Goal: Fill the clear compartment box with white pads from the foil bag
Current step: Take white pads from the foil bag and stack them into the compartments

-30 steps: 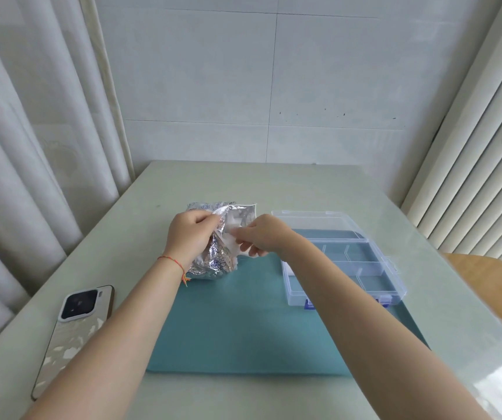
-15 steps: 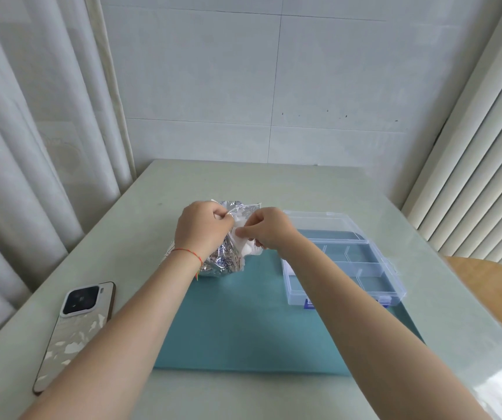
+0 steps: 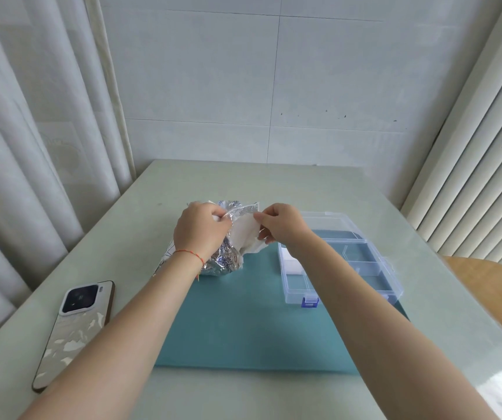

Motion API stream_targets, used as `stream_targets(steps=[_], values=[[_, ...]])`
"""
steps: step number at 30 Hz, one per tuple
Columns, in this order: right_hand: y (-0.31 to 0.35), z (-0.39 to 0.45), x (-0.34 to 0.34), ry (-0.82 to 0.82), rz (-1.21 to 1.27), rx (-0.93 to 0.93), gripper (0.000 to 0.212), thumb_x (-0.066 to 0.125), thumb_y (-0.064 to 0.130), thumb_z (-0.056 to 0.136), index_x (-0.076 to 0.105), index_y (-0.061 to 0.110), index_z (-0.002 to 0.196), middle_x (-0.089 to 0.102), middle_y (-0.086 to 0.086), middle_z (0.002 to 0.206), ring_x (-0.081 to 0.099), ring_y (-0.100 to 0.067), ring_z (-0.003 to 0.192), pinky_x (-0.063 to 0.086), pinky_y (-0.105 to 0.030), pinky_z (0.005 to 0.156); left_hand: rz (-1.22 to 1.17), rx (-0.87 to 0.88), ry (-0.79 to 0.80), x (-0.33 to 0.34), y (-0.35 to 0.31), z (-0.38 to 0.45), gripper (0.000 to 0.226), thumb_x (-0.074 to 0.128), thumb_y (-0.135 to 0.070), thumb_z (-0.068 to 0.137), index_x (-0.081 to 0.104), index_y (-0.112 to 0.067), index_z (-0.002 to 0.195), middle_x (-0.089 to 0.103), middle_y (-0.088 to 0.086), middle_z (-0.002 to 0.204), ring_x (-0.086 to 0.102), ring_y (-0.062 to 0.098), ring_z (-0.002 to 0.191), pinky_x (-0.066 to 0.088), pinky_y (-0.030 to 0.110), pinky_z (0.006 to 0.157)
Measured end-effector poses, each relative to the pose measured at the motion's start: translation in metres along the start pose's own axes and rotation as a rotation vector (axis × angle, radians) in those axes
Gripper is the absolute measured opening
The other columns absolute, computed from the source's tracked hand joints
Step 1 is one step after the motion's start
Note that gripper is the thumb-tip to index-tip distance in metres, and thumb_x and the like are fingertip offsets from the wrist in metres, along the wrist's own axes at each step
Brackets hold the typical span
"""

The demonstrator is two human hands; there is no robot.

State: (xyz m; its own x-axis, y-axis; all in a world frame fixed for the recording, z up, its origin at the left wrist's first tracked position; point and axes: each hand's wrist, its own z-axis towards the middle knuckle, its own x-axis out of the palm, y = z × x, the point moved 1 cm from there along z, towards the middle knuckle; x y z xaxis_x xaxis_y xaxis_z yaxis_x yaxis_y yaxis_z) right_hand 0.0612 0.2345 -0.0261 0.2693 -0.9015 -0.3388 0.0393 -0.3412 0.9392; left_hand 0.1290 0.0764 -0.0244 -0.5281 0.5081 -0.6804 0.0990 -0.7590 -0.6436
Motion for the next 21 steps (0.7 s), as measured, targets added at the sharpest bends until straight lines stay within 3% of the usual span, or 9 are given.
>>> stream_targets(steps=[4,6,8,10,12,15,21], values=[[-0.003,-0.002,0.004,0.006,0.059,0.046,0.019,0.054,0.016,0.098,0.049,0.008,0.082,0.063,-0.009,0.062,0.061,-0.016,0.044,0.047,-0.026,0.045,-0.008,0.033,0.035,0.005,-0.002,-0.001,0.018,0.064,-0.026,0.079,0.061,-0.028,0.062,0.058,-0.007,0.074,0.055,0.020,0.082,0.039,0.026,0.063],[-0.003,-0.003,0.008,0.036,0.119,0.077,0.019,0.051,0.017,0.100,0.048,0.008,0.085,0.063,-0.011,0.065,0.063,-0.020,0.046,0.048,-0.026,0.044,0.000,0.056,0.060,0.007,-0.004,-0.002,0.012,0.068,-0.039,0.078,0.071,-0.028,0.081,0.064,-0.005,0.092,0.057,0.017,0.096,0.046,0.028,0.076],[-0.002,-0.003,0.014,0.056,0.161,0.096,0.017,0.049,0.018,0.101,0.048,0.006,0.089,0.062,-0.013,0.068,0.065,-0.022,0.048,0.050,-0.026,0.043,0.041,0.078,0.111,0.009,-0.006,-0.004,0.038,0.073,-0.055,0.072,0.071,-0.026,0.096,0.061,-0.004,0.104,0.056,0.015,0.100,0.048,0.032,0.084],[-0.003,0.000,0.017,0.025,0.132,0.091,0.017,0.050,0.020,0.100,0.048,0.008,0.087,0.063,-0.013,0.072,0.067,-0.026,0.055,0.050,-0.027,0.043,0.107,0.082,0.174,0.008,-0.007,-0.005,0.055,0.076,-0.062,0.064,0.067,-0.027,0.106,0.054,-0.004,0.108,0.056,0.016,0.098,0.048,0.031,0.083],[-0.004,0.003,0.017,-0.040,0.057,0.065,0.018,0.053,0.022,0.098,0.048,0.013,0.084,0.067,-0.009,0.073,0.069,-0.028,0.061,0.046,-0.027,0.044,0.164,0.066,0.222,0.008,-0.007,-0.005,0.056,0.078,-0.055,0.065,0.064,-0.027,0.112,0.051,-0.003,0.114,0.057,0.018,0.102,0.047,0.029,0.082],[-0.006,0.004,0.014,-0.099,0.026,0.031,0.017,0.058,0.023,0.095,0.049,0.013,0.084,0.068,-0.002,0.064,0.066,-0.018,0.053,0.042,-0.026,0.046,0.180,0.047,0.241,0.006,-0.005,-0.005,0.046,0.077,-0.039,0.070,0.064,-0.027,0.113,0.050,-0.002,0.121,0.057,0.020,0.106,0.046,0.029,0.084],[-0.006,0.003,0.009,-0.153,0.039,0.004,0.016,0.060,0.019,0.094,0.050,0.013,0.084,0.065,-0.002,0.066,0.069,-0.022,0.058,0.047,-0.031,0.052,0.180,0.025,0.216,0.008,-0.003,-0.004,0.050,0.072,-0.034,0.074,0.063,-0.025,0.122,0.050,0.002,0.126,0.057,0.024,0.110,0.048,0.034,0.088]])
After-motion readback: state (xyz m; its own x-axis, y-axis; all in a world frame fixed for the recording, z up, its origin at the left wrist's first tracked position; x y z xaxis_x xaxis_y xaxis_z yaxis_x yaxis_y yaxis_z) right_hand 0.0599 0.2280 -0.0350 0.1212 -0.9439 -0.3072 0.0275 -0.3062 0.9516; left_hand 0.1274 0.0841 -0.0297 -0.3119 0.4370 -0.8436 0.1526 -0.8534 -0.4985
